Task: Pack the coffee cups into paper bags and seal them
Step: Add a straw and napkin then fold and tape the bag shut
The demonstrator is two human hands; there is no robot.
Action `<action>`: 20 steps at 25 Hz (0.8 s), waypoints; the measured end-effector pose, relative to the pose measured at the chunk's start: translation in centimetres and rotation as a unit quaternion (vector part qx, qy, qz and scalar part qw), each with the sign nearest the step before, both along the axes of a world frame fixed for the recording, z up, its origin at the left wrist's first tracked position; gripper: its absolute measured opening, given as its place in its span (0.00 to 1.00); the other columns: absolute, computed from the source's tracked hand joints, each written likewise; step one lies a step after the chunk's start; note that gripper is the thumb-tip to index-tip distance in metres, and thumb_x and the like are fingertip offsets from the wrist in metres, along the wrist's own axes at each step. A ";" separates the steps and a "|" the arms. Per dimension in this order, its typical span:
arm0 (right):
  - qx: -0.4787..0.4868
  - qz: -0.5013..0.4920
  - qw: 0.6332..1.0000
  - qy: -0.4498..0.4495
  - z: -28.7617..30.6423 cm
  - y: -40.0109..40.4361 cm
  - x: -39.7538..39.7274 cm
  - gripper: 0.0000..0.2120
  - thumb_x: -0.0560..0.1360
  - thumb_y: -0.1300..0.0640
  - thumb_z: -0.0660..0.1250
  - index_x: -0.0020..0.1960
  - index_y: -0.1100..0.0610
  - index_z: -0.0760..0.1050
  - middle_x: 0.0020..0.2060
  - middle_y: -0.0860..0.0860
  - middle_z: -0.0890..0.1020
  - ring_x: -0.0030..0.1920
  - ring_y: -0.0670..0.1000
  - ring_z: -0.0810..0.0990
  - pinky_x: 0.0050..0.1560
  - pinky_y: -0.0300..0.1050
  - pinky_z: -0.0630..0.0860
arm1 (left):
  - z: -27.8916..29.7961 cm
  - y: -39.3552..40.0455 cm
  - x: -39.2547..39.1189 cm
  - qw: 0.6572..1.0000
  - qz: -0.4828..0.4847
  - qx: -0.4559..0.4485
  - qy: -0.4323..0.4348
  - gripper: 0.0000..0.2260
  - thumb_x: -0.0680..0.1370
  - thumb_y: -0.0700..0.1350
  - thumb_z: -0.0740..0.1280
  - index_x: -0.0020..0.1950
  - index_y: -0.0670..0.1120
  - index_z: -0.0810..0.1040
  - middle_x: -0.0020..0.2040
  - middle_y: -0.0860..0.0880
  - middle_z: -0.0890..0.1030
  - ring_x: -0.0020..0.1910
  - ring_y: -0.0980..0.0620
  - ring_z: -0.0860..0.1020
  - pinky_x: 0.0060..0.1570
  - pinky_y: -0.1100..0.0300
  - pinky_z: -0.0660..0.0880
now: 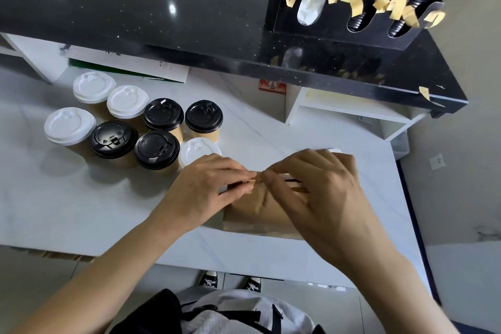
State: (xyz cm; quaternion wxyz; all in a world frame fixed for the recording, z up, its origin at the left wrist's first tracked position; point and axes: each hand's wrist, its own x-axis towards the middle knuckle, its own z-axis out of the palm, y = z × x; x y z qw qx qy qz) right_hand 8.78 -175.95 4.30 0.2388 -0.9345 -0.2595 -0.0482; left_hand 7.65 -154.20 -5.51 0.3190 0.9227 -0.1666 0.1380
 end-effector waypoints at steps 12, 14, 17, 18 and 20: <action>0.266 -0.185 0.941 0.101 -4.4 -7.5 3.5 0.24 0.81 0.38 0.49 0.60 0.46 0.80 0.53 0.42 0.84 0.58 0.44 0.80 0.61 0.53 0.76 | -0.2 -0.5 0.0 0.996 0.033 -0.080 0.033 0.12 0.81 0.55 0.67 0.57 0.52 0.87 0.52 0.60 0.84 0.51 0.54 0.80 0.52 0.53 0.78; 0.296 -0.192 0.926 0.133 -6.6 -8.5 3.5 0.24 0.82 0.39 0.48 0.60 0.47 0.80 0.54 0.42 0.84 0.58 0.45 0.81 0.62 0.57 0.76 | -0.3 -0.6 -0.2 0.994 0.041 -0.089 0.043 0.13 0.80 0.56 0.67 0.58 0.52 0.86 0.54 0.60 0.83 0.55 0.54 0.80 0.55 0.53 0.77; 0.344 -0.187 0.905 0.164 -9.4 -9.5 3.0 0.25 0.82 0.37 0.50 0.64 0.48 0.78 0.58 0.45 0.84 0.61 0.47 0.81 0.65 0.60 0.75 | -0.6 -0.8 -0.7 0.991 0.044 -0.109 0.069 0.19 0.78 0.59 0.69 0.65 0.52 0.81 0.62 0.58 0.80 0.63 0.54 0.78 0.63 0.53 0.75; 0.362 -0.182 0.898 0.173 -10.0 -9.6 2.8 0.25 0.82 0.36 0.50 0.66 0.48 0.77 0.59 0.46 0.84 0.63 0.48 0.81 0.66 0.59 0.75 | -0.8 -0.7 -0.9 0.989 0.045 -0.117 0.079 0.22 0.77 0.60 0.70 0.68 0.52 0.79 0.65 0.58 0.78 0.66 0.55 0.76 0.65 0.54 0.74; 0.385 -0.162 0.888 0.190 -11.0 -9.8 2.2 0.26 0.81 0.36 0.52 0.71 0.48 0.73 0.64 0.46 0.81 0.66 0.47 0.79 0.68 0.51 0.74 | -1.2 -0.7 -1.2 0.985 0.050 -0.131 0.097 0.31 0.74 0.61 0.73 0.74 0.52 0.73 0.70 0.57 0.74 0.71 0.53 0.72 0.68 0.58 0.71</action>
